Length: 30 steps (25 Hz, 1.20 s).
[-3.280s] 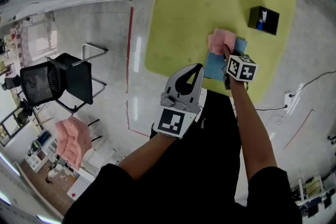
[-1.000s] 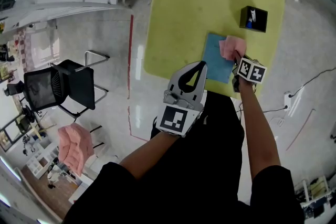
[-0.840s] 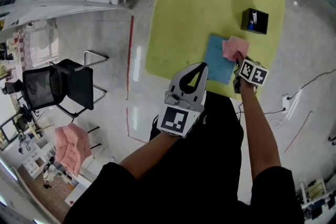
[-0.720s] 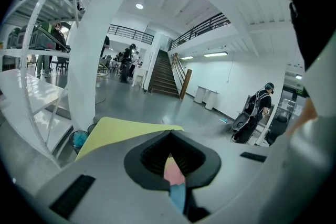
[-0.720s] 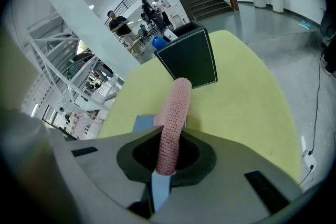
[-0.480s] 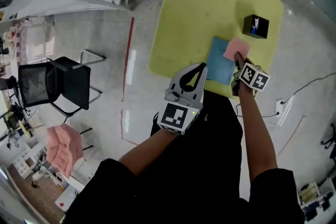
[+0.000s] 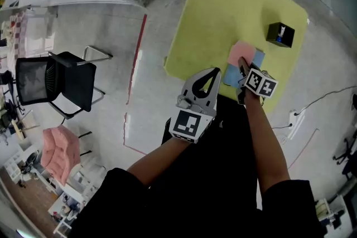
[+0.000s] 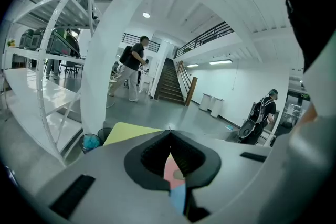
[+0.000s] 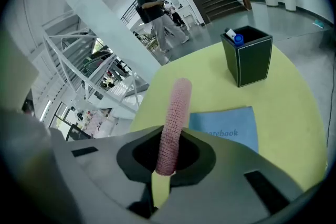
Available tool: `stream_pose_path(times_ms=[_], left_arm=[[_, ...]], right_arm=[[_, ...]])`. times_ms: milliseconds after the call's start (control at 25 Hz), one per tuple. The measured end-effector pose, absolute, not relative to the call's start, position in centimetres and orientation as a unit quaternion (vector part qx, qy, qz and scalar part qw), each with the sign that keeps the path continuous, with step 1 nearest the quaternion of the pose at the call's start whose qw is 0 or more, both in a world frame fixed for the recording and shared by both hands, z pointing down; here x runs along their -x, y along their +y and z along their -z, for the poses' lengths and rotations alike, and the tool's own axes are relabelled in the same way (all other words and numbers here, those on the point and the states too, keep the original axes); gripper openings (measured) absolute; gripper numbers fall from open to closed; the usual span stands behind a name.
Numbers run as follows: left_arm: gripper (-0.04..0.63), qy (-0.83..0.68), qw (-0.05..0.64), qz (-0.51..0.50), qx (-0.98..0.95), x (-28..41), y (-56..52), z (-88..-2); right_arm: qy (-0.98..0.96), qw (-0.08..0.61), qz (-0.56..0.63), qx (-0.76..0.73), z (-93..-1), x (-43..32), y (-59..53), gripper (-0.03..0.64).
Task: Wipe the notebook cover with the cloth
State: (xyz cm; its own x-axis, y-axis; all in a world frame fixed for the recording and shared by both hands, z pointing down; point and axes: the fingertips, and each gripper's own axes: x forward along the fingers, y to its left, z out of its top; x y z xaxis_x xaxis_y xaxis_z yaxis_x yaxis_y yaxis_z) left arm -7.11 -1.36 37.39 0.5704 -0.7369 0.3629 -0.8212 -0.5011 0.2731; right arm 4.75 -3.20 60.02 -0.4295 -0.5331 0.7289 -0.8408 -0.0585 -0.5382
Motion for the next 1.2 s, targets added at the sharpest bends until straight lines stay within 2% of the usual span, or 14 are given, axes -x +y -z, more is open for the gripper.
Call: stream_pose_path(times_ms=[600, 800, 1200], left_arm=[[0.006, -0.445, 0.253, -0.093, -0.854, 14.3, 1.5, -41.8], [0.006, -0.420, 0.251, -0.105, -0.866, 13.5, 2.9, -42.5], [0.006, -0.469, 0.250, -0.108, -0.840, 13.1, 3.3, -42.2]], right_arm=[[-0.631, 0.189, -0.547, -0.516, -67.4, -0.2, -1.1, 0.035], [-0.614, 0.215, -0.549, -0.525, -69.5, -1.4, -0.8, 0.035], [-0.620, 0.187, -0.559, -0.518, -70.2, -1.7, -0.6, 0.035]])
